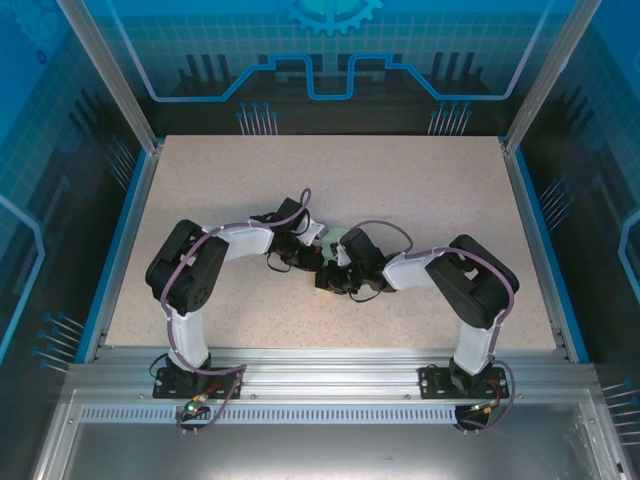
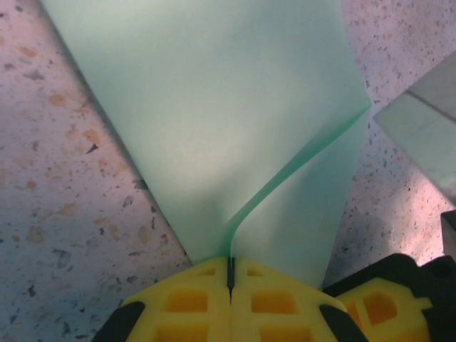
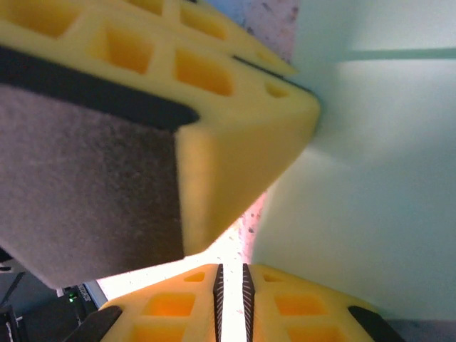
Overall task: Fold a paper plane with a square sheet of paper (pick it up from the middle)
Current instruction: Third fold the triangle at the center of the table.
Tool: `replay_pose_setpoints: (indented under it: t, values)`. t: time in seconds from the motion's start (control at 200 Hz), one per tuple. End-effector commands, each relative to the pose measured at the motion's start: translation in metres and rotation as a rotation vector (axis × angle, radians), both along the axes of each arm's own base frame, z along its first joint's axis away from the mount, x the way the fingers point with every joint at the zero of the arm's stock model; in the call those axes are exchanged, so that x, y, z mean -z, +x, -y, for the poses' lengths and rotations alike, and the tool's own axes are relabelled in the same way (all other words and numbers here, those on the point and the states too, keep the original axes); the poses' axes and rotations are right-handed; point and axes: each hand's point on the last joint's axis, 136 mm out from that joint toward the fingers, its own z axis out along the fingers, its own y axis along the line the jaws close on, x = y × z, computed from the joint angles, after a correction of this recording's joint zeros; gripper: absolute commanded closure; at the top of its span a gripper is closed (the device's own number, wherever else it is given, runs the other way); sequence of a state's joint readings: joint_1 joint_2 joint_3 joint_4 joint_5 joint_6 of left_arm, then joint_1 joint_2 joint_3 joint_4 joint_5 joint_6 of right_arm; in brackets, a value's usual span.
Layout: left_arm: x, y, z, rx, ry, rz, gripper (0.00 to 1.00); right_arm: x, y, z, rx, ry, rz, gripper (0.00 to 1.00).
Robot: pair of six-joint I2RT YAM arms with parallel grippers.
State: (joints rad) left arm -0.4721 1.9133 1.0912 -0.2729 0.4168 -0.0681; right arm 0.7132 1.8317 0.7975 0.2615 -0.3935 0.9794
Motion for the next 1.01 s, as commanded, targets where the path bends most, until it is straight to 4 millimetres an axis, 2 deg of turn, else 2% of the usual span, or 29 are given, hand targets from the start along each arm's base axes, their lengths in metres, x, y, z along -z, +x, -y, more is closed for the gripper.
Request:
replay_pose_setpoints:
  t: [0.0, 0.105, 0.2, 0.395, 0.585, 0.675, 0.73, 0.83, 0.92, 1.0]
  values:
    - [0.015, -0.002, -0.01, 0.002, 0.045, -0.033, 0.96, -0.006, -0.003, 0.001, -0.01, -0.029, 0.014, 0.82]
    - [0.014, -0.002, -0.009, 0.004, 0.044, -0.031, 0.96, -0.026, -0.003, 0.002, -0.026, -0.027, 0.051, 0.81]
    - [0.014, -0.002, -0.009, 0.004, 0.044, -0.033, 0.96, -0.031, -0.006, 0.0, -0.033, -0.022, 0.062, 0.81]
    - [0.014, -0.002, -0.01, 0.003, 0.044, -0.033, 0.96, -0.012, -0.011, -0.011, -0.05, -0.032, 0.022, 0.81]
    - [0.014, -0.001, -0.01, 0.002, 0.046, -0.03, 0.96, 0.009, -0.011, -0.01, -0.047, -0.073, -0.012, 0.81]
    - [0.014, -0.001, -0.01, 0.002, 0.045, -0.03, 0.96, 0.011, -0.011, -0.007, -0.045, -0.092, -0.019, 0.81]
    - [0.014, -0.002, -0.01, 0.002, 0.045, -0.031, 0.96, 0.004, -0.011, -0.007, -0.053, -0.093, -0.007, 0.81]
    - [0.014, -0.001, -0.01, 0.002, 0.046, -0.029, 0.96, -0.017, -0.005, 0.004, -0.034, -0.122, 0.053, 0.81]
    - [0.014, -0.001, -0.01, 0.002, 0.045, -0.03, 0.96, -0.03, 0.007, 0.029, 0.028, -0.166, 0.083, 0.8]
    - [0.014, -0.001, -0.01, 0.003, 0.045, -0.03, 0.96, -0.034, 0.019, 0.047, 0.088, -0.123, 0.081, 0.8]
